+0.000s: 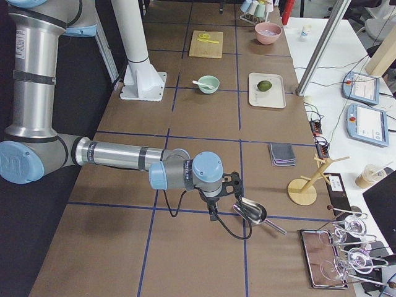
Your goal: Place spoon in bowl
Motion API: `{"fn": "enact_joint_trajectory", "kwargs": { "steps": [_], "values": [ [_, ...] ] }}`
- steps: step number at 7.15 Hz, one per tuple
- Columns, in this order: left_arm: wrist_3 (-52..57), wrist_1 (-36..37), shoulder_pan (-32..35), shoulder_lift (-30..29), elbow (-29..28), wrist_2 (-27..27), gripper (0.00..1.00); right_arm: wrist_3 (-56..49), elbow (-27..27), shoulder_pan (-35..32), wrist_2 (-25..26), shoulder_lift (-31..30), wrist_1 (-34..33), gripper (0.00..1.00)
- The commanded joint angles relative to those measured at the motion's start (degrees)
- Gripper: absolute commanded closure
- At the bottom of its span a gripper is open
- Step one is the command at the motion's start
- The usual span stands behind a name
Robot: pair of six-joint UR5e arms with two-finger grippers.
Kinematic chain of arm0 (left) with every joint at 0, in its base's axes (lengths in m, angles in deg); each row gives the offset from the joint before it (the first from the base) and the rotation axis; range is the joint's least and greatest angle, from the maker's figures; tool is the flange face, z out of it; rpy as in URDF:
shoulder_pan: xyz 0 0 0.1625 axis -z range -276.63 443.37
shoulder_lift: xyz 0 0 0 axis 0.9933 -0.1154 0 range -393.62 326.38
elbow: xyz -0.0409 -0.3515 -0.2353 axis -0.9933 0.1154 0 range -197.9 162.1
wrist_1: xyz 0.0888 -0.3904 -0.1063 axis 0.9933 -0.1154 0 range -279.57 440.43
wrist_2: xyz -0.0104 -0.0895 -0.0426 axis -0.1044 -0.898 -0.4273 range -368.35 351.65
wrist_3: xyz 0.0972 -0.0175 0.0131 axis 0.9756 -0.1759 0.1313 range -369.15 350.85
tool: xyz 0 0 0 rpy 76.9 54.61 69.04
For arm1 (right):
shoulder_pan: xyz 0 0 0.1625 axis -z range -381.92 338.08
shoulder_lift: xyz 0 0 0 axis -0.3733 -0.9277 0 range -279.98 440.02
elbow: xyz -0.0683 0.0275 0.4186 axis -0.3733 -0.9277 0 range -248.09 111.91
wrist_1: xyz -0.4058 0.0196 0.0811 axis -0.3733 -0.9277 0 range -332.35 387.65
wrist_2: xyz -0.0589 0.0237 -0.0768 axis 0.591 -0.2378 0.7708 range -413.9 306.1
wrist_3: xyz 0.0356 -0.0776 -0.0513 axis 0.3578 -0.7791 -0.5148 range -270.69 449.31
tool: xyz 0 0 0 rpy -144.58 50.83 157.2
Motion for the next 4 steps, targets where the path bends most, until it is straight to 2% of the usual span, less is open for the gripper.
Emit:
{"fn": "enact_joint_trajectory", "kwargs": {
  "steps": [1,3,4],
  "values": [
    [13.24,-3.96,7.01,1.28,-11.46,-1.45,0.00,2.68,1.33,-0.10,-0.21,-0.45,-0.88,0.00],
    [13.35,-17.81,8.50,3.81,-20.87,-1.45,0.00,2.68,1.69,-0.01,-0.12,0.25,-2.73,0.00],
    [14.05,-21.71,10.43,4.17,-24.83,-1.45,0.00,2.68,1.78,-0.01,-0.12,0.25,-2.73,0.00]
  ]
}}
